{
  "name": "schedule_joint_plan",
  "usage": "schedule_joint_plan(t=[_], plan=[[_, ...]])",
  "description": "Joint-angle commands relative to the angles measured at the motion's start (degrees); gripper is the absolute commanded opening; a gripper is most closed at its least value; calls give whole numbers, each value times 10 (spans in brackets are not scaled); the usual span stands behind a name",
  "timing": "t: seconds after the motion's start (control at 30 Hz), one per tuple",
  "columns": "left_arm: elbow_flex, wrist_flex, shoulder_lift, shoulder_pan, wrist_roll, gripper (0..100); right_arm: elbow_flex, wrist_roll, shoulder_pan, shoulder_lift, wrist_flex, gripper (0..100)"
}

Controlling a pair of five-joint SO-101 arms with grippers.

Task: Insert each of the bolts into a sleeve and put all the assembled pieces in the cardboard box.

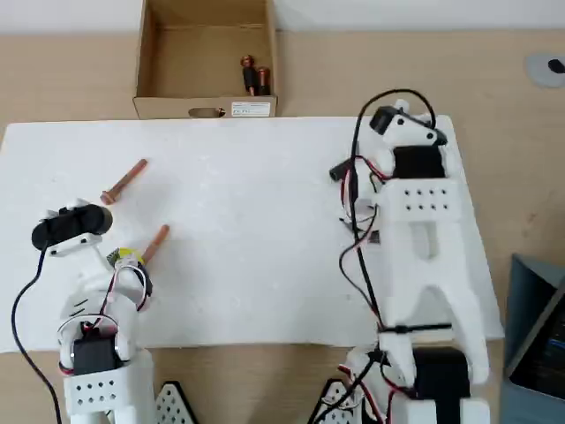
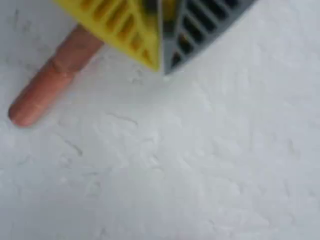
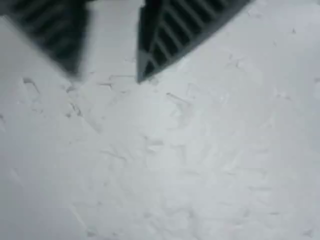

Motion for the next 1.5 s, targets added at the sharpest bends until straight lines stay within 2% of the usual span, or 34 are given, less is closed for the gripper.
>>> schedule_joint_plan(t=[0.0, 0.57, 0.7, 0.97, 1.47], plan=[[-2, -10, -5, -5, -1, 3, -2, -20, 6, 32, -11, 161], [-2, -10, -5, -5, -1, 3, 0, -20, 6, 73, -103, 161], [-2, -10, -5, -5, -1, 3, 0, -19, 7, 94, -104, 161], [-2, -10, -5, -5, -1, 3, -34, -20, 58, 172, -109, 161], [-2, -10, -5, -5, -1, 3, -124, -19, 58, 250, -112, 161]])
